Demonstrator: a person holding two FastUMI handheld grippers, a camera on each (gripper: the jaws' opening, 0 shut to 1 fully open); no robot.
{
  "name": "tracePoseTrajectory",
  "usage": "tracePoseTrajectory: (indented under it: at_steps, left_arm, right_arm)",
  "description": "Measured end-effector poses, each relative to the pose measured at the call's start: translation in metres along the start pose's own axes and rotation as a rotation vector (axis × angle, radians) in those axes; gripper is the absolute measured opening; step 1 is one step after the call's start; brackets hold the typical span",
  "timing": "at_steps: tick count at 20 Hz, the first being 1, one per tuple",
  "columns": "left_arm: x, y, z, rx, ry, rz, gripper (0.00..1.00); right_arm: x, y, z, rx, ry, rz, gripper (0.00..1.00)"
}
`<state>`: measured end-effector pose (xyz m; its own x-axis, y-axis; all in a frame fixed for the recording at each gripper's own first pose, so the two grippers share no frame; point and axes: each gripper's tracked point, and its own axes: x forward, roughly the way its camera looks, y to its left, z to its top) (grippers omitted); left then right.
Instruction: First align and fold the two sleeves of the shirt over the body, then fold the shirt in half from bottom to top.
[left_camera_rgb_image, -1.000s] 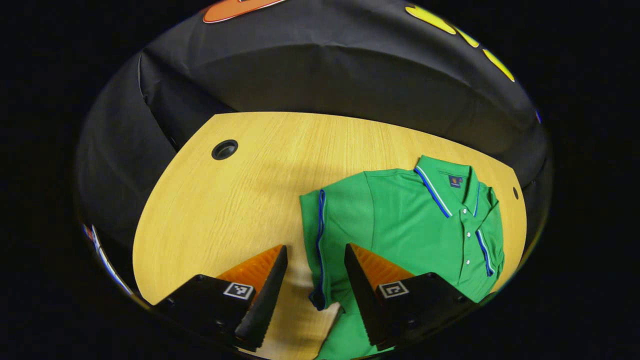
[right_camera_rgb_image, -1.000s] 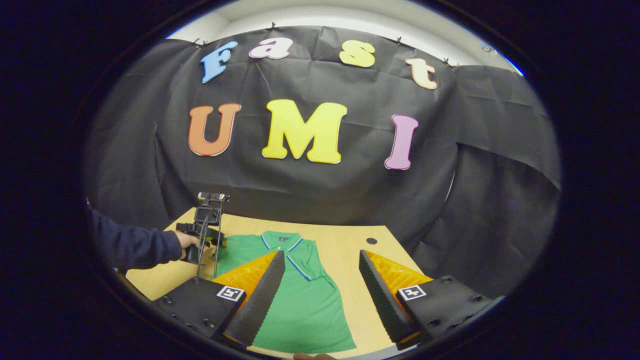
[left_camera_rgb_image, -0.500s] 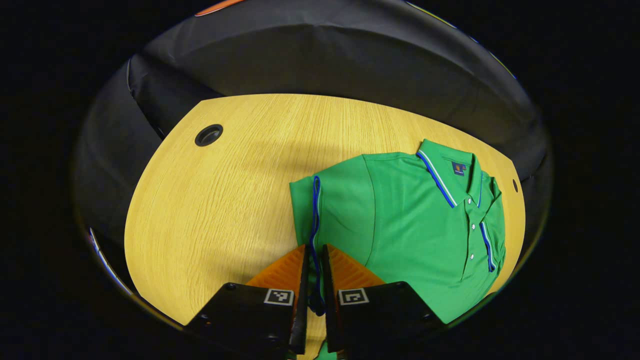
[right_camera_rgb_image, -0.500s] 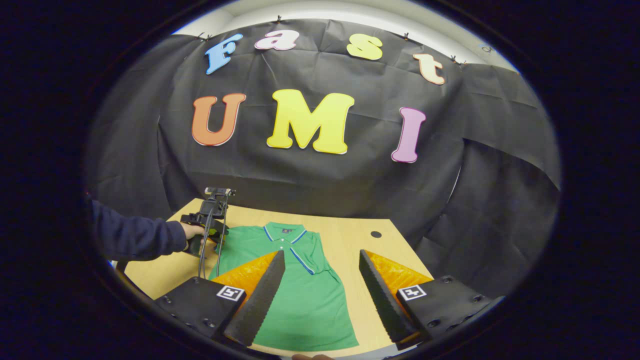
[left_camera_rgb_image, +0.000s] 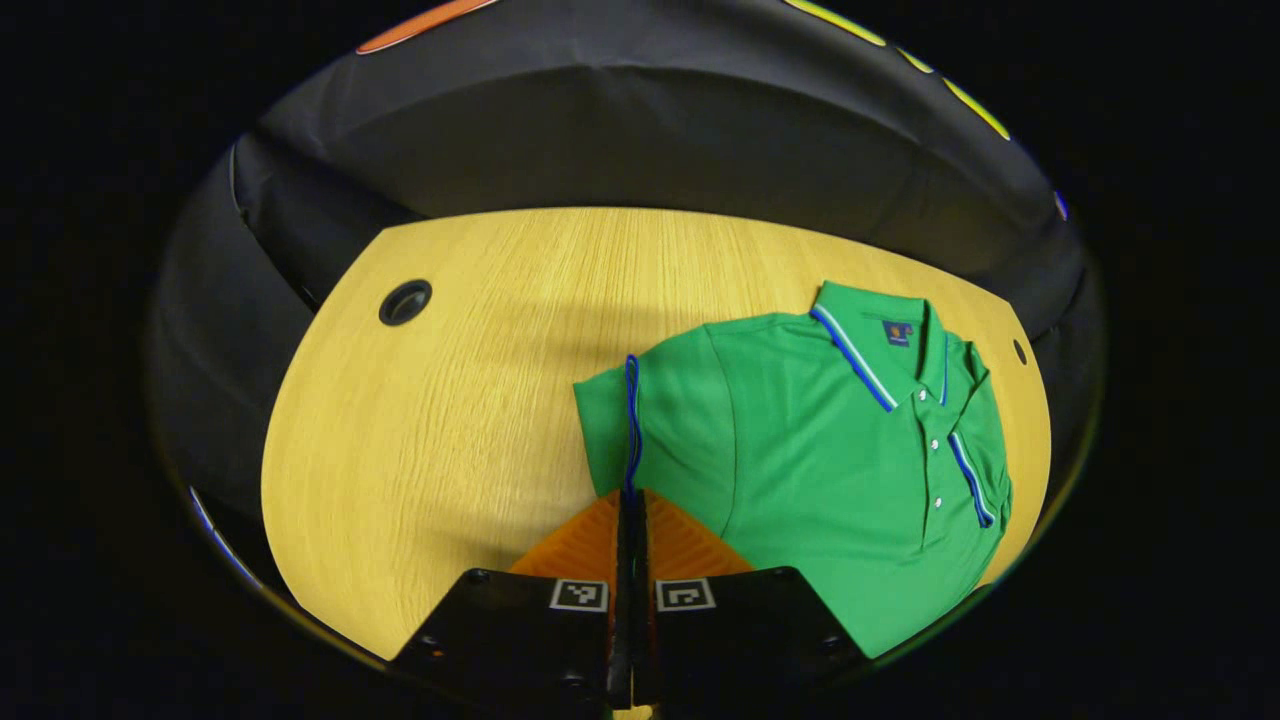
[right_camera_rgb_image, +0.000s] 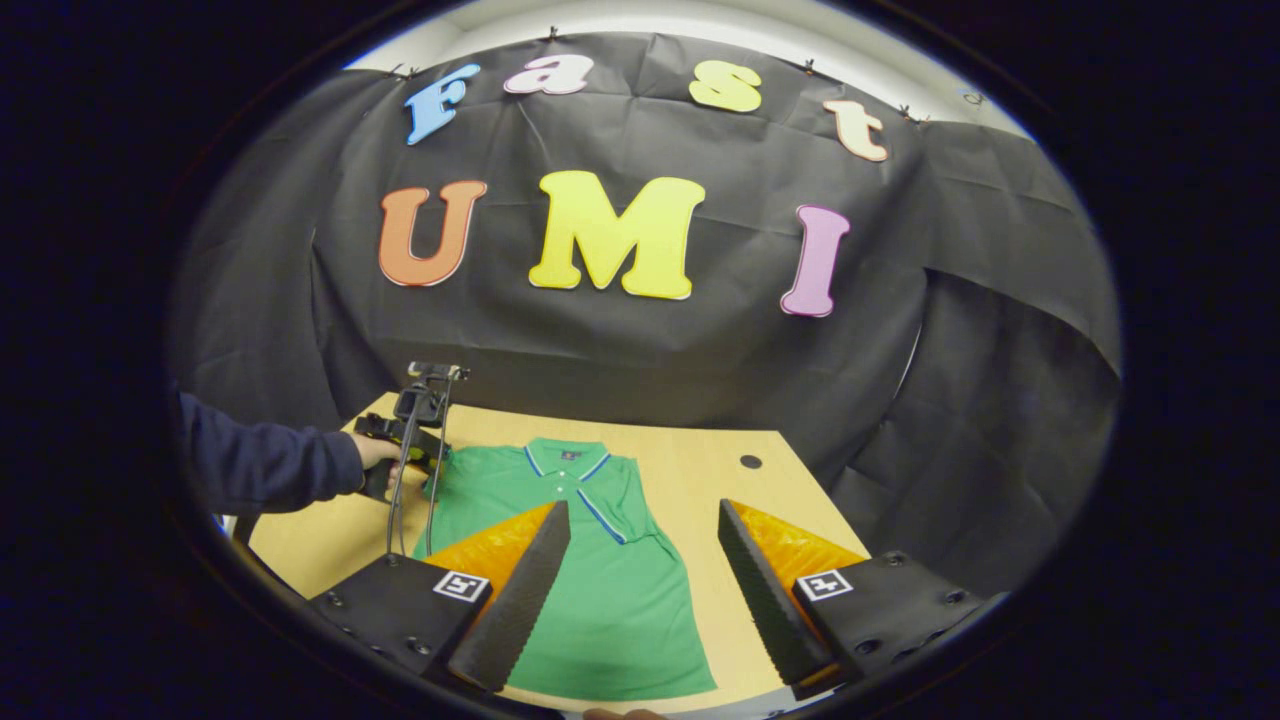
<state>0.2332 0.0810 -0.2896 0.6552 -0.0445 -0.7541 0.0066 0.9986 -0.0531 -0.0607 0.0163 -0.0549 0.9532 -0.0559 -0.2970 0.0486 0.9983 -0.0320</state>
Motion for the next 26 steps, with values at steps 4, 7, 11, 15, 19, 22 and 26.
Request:
tracePoseTrajectory:
  at_steps: [4, 7, 11, 15, 19, 22, 26]
  left_arm:
    - [-0.021, -0.017, 0.024, 0.073, -0.062, -0.011, 0.04]
    - [-0.03, -0.048, 0.031, 0.118, -0.085, -0.061, 0.04]
    - [-0.029, -0.083, 0.029, 0.145, -0.081, -0.104, 0.04]
    - [-0.013, -0.103, 0.028, 0.228, -0.093, -0.097, 0.04]
    - [-0.008, -0.129, 0.017, 0.213, -0.05, -0.19, 0.08]
    - [-0.013, -0.137, 0.019, 0.174, -0.074, -0.23, 0.44]
    - [-0.039, -0.121, 0.02, 0.143, -0.093, -0.183, 1.0]
  right_arm:
    - [0.004, 0.0, -0.002, 0.002, 0.007, 0.008, 0.95]
    - [0.009, -0.001, -0.007, 0.001, 0.019, 0.014, 0.95]
    - [0.011, -0.006, -0.008, -0.005, 0.027, 0.009, 0.94]
    - [0.011, -0.02, -0.016, -0.007, 0.044, -0.02, 0.94]
    - [0.011, -0.034, -0.027, 0.0, 0.075, -0.049, 0.94]
    - [0.013, -0.043, -0.032, 0.017, 0.088, -0.059, 0.95]
    - [0.024, -0.047, -0.041, 0.052, 0.116, -0.046, 0.94]
